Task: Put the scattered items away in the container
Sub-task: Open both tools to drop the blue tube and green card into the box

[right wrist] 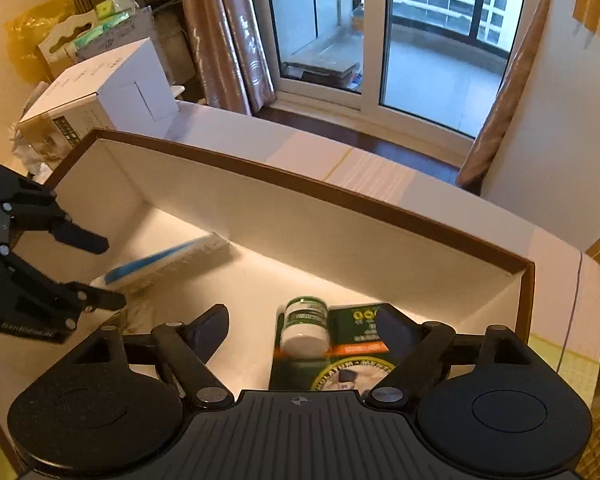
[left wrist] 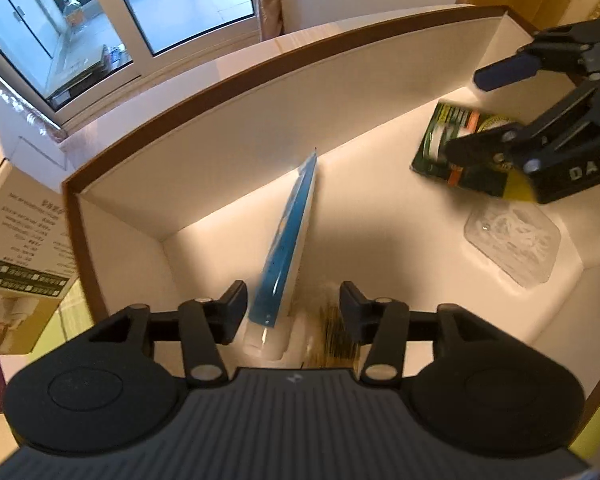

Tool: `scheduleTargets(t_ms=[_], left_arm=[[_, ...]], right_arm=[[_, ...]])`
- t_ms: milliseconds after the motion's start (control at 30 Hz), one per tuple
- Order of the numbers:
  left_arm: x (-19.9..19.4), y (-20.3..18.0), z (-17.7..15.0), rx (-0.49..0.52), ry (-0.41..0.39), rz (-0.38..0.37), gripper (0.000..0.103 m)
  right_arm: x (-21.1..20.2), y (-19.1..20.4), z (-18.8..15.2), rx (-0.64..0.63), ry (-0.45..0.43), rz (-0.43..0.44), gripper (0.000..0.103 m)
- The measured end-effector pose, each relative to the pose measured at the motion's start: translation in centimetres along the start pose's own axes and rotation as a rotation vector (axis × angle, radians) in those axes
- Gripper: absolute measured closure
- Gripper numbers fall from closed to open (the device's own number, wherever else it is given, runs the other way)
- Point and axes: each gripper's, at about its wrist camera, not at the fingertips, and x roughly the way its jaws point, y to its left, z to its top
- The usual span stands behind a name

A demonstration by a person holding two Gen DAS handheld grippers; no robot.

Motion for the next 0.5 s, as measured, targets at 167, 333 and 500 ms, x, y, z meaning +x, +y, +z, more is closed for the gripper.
scheduleTargets(t_ms=[167,333,500], left_arm=[[-0.4,-0.1,-0.3,0.001,-0.001,0.006,0.057],[-0.8,-0.4,-0.4,-0.001,-0.004,0.010,0.056],[-1.5,-1.0,-0.6,-0.001,-0.010,0.020,0.055]], right_arm=[[-0.5,0.5,-0.6,-0.034,0.047,-0.007,0.017],[-0.9,1.2,-1.3,-0.057,0.076,-0.016,0.017],[-2.0,1.8,-1.7,-0.069,0.082,-0.025,0.017]])
